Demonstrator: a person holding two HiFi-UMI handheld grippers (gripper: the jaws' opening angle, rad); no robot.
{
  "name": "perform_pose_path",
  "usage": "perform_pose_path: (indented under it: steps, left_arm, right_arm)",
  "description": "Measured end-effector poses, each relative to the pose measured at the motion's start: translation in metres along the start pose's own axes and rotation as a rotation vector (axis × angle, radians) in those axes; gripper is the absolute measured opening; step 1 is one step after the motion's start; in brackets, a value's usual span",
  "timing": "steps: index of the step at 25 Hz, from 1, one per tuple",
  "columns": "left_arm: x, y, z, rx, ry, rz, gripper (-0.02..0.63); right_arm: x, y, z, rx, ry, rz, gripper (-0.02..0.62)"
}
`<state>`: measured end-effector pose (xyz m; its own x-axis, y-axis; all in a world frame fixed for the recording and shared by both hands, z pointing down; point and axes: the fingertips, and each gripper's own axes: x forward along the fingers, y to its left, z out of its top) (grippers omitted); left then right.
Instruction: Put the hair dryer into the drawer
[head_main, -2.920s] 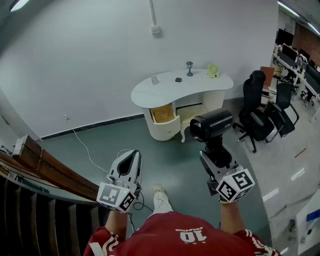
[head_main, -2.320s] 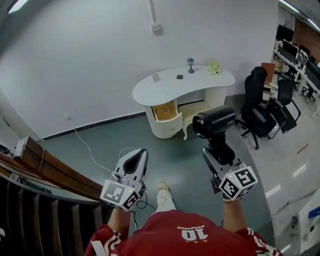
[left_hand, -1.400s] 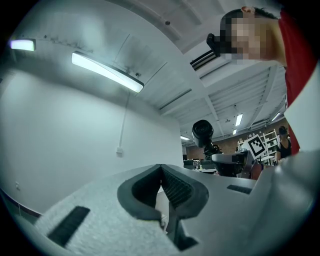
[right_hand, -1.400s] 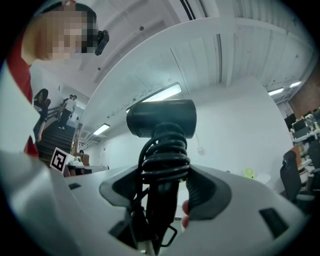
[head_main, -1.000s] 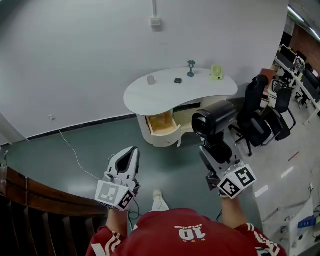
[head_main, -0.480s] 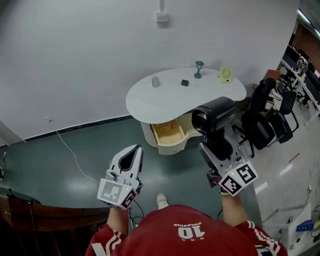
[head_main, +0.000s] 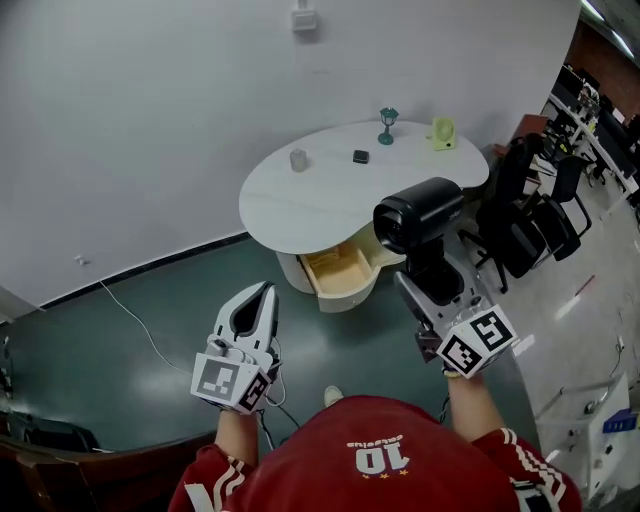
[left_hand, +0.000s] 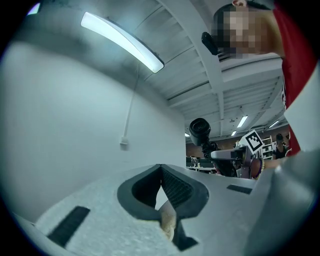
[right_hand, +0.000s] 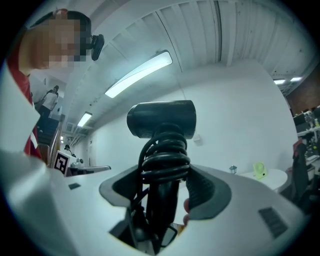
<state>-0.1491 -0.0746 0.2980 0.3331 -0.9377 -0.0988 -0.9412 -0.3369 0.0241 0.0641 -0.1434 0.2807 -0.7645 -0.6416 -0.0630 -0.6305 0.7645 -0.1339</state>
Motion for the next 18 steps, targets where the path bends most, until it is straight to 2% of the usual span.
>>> perform_pose_path:
  steps: [9,18]
  left_arm:
    - [0.027,0.014,-0.021,-0.029,-0.001,-0.046,0.003]
    - [0.051,0.011,-0.059,-0.026,0.049,-0.071,0.003]
  right_arm:
    - [0.009,-0.017,-0.037,-0.025,0.131,-0.052,0.282]
    - [0.029,-0.039,-0.106,-0.028,0.281,0.003,0.284]
